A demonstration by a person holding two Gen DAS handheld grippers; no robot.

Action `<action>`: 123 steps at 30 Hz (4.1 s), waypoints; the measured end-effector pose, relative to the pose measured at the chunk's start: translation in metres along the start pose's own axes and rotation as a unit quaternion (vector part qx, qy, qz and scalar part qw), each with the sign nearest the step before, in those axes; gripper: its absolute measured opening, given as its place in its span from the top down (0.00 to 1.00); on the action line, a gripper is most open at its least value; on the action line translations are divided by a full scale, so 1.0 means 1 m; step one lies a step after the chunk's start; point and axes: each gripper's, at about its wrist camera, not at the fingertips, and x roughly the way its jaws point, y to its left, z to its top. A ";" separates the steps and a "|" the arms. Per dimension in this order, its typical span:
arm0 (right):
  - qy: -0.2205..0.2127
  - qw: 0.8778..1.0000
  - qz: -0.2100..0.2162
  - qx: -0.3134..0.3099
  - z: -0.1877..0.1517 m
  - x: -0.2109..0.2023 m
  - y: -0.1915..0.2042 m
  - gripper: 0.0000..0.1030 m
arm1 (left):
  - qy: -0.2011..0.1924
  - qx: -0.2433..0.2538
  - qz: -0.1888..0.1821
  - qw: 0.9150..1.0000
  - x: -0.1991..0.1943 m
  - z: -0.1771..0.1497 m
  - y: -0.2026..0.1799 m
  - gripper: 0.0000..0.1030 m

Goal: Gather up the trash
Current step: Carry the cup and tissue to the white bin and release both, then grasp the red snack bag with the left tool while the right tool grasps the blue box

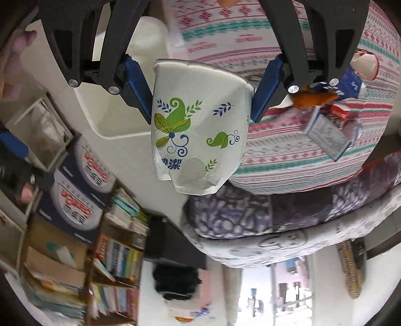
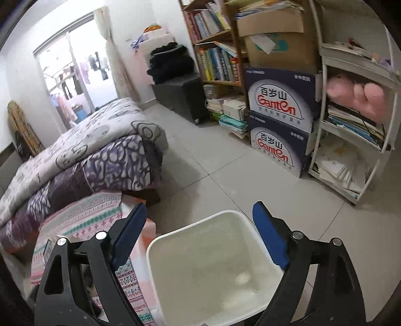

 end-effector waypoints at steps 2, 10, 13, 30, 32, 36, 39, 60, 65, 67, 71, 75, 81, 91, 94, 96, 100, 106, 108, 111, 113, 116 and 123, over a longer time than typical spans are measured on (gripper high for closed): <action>-0.003 1.000 -0.001 0.012 0.004 -0.001 -0.009 0.18 | 0.005 0.010 -0.009 1.000 0.002 -0.004 -0.011 0.27; -0.003 0.998 -0.002 0.069 0.017 -0.002 -0.042 0.14 | 0.045 0.036 -0.076 0.995 0.018 -0.014 -0.047 0.21; 0.003 0.997 0.000 0.079 0.017 0.000 -0.047 0.13 | 0.053 0.039 -0.084 0.994 0.021 -0.018 -0.050 0.15; 0.039 0.999 0.034 0.011 -0.003 0.008 0.009 0.08 | 0.060 0.002 0.017 0.998 0.000 -0.016 0.028 0.10; 0.045 0.998 0.041 -0.002 -0.007 0.010 0.021 0.08 | 0.063 -0.009 0.041 0.997 -0.004 -0.016 0.047 0.10; 0.062 0.996 0.056 -0.034 -0.018 0.013 0.047 0.08 | 0.065 -0.015 0.073 0.995 -0.016 -0.021 0.081 0.10; 0.075 0.993 0.068 -0.062 -0.027 0.016 0.067 0.08 | 0.070 -0.007 0.097 0.993 -0.026 -0.030 0.107 0.10; 0.100 0.939 0.194 -0.266 -0.102 0.015 0.191 0.07 | 0.162 0.103 0.062 0.979 -0.006 -0.107 0.216 0.08; 0.116 0.915 0.236 -0.306 -0.120 0.019 0.212 0.07 | 0.135 0.076 0.041 0.987 -0.001 -0.098 0.226 0.22; 0.122 0.906 0.252 -0.318 -0.126 0.019 0.218 0.07 | 0.146 0.078 0.037 0.986 0.002 -0.098 0.230 0.48; 0.137 0.885 0.287 -0.339 -0.137 0.017 0.232 0.07 | 0.143 0.064 0.046 0.987 -0.007 -0.100 0.247 0.52; 0.127 0.856 0.312 -0.392 -0.153 0.006 0.247 0.07 | 0.135 0.030 0.061 0.989 -0.023 -0.100 0.269 0.53; 0.115 0.812 0.314 -0.478 -0.190 -0.008 0.272 0.07 | 0.100 -0.058 0.099 0.988 -0.056 -0.091 0.310 0.53; 0.159 0.797 0.301 -0.499 -0.223 0.011 0.305 0.07 | 0.069 -0.164 0.109 0.978 -0.085 -0.085 0.352 0.52; 0.180 0.794 0.304 -0.494 -0.230 0.020 0.312 0.07 | 0.071 -0.166 0.113 0.977 -0.082 -0.088 0.353 0.52; 0.179 0.789 0.301 -0.505 -0.238 0.020 0.318 0.07 | 0.070 -0.175 0.113 0.976 -0.082 -0.088 0.357 0.52; 0.168 0.776 0.280 -0.539 -0.257 0.021 0.330 0.07 | 0.069 -0.199 0.113 0.971 -0.084 -0.089 0.368 0.51; 0.169 0.768 0.272 -0.555 -0.271 0.023 0.336 0.49 | 0.074 -0.204 0.120 0.969 -0.081 -0.094 0.374 0.51; 0.177 0.774 0.280 -0.539 -0.266 0.022 0.336 0.49 | 0.073 -0.207 0.120 0.968 -0.080 -0.095 0.375 0.51; 0.167 0.786 0.291 -0.519 -0.257 0.016 0.335 0.50 | 0.068 -0.213 0.121 0.967 -0.081 -0.093 0.375 0.51; 0.160 0.796 0.297 -0.502 -0.249 0.011 0.333 0.50 | 0.061 -0.216 0.121 0.967 -0.083 -0.092 0.375 0.51; 0.145 0.812 0.305 -0.477 -0.234 0.004 0.332 0.50 | 0.048 -0.221 0.125 0.966 -0.086 -0.089 0.374 0.51; 0.108 0.847 0.311 -0.417 -0.198 -0.010 0.320 0.50 | 0.021 -0.233 0.131 0.963 -0.091 -0.077 0.365 0.51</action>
